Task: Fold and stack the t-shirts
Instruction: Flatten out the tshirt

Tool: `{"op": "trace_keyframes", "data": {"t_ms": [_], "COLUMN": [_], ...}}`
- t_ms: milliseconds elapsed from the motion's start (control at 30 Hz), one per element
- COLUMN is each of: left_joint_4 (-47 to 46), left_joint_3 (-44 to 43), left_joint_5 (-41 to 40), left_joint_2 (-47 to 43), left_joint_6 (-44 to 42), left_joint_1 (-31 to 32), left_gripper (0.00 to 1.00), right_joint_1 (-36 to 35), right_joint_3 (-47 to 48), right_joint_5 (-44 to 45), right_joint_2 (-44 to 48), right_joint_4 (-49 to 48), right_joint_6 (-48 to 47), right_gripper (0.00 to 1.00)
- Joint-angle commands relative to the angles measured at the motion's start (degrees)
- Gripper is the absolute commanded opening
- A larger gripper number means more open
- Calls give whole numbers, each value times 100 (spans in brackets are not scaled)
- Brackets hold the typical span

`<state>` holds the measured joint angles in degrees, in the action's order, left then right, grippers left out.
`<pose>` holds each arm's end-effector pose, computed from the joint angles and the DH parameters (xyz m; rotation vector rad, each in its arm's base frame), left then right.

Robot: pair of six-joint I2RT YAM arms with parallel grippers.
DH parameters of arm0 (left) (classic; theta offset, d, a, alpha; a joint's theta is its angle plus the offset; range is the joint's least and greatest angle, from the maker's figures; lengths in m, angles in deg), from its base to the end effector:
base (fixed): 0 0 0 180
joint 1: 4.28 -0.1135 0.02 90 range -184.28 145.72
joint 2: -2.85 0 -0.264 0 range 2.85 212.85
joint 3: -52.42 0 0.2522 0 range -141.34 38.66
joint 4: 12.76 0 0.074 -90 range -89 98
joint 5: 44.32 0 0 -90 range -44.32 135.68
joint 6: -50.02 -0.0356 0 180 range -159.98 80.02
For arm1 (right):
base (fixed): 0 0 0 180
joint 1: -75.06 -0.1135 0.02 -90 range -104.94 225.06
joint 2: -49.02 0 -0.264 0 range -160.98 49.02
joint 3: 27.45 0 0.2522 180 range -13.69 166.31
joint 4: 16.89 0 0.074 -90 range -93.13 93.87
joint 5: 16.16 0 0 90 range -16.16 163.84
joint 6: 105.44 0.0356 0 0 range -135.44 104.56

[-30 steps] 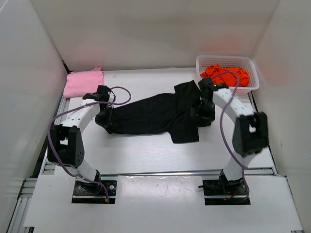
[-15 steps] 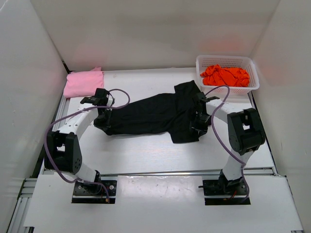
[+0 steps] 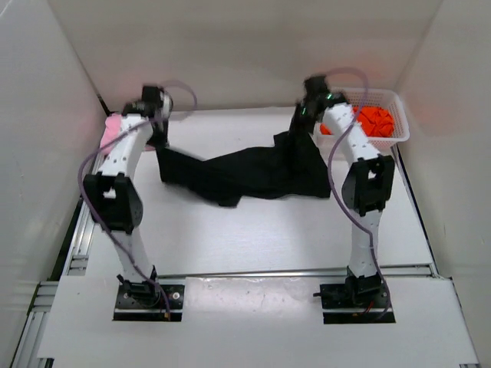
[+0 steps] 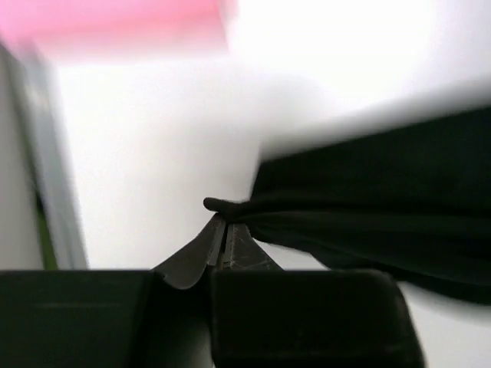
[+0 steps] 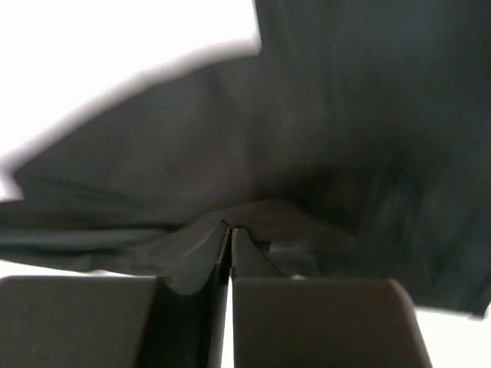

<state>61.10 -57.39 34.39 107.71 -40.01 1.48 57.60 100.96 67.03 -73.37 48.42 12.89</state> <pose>0.3769 -0.0310 0.2888 0.0885 2.7535 0.2463 0.4452 0.1445 0.2689 0.2087 2.6527 0.4301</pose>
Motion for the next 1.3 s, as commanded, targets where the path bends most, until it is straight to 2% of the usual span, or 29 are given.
{"op": "trace_keyframes", "data": {"t_ms": [0,67,100,133,167,267,333,467,567,700,800,933,1033,1200,1267], "left_joint_4": [63,-58,-259,-775,-1006,-1246,-1246,-1246,-1246,-1246,-1246,-1246,-1246,-1194,-1193], "left_joint_3": [-2991,-4040,-3870,-3512,-2569,-1185,-646,488,1473,3183,3951,5014,5315,5580,5580], "left_joint_5": [-716,-831,-831,-831,-831,-551,-550,-603,-761,-989,-1042,-1120,-1244,-1437,-1368], "left_joint_2": [481,615,441,204,-355,-1122,-1388,-2055,-2372,-2873,-3023,-3138,-3339,-3569,-3569], "left_joint_6": [3,3,3,3,3,3,3,3,3,3,3,3,3,3,3], "left_joint_1": [-347,-409,-409,-409,-278,-50,4,109,110,250,303,303,303,303,303], "left_gripper": [10,10,10,10,10,10,10,10,10,10,10,10,10,10,10], "right_joint_1": [593,901,962,1015,1016,1016,1016,788,568,60,-477,-1233,-1673,-2086,-1948], "right_joint_3": [2893,2102,1470,846,-109,-1002,-1478,-3329,-4308,-6142,-7189,-8017,-8317,-8424,-8056], "right_joint_5": [-443,-804,-805,-805,-805,-821,-875,-613,-445,-128,-67,-5,-5,57,232], "right_joint_2": [180,1090,1529,2325,2638,3299,3677,4424,5065,5996,6367,6429,6359,6070,5729], "right_joint_4": [524,-63,-832,-1179,-1417,-1473,-1359,-1358,-1463,-1464,-1464,-1464,-1464,-1464,-1464], "right_joint_6": [327,584,742,743,743,516,384,251,251,532,883,1366,1657,1781,1659], "right_gripper": [0,0,0,0,0,0,0,0,0,0,0,0,0,0,0]}}
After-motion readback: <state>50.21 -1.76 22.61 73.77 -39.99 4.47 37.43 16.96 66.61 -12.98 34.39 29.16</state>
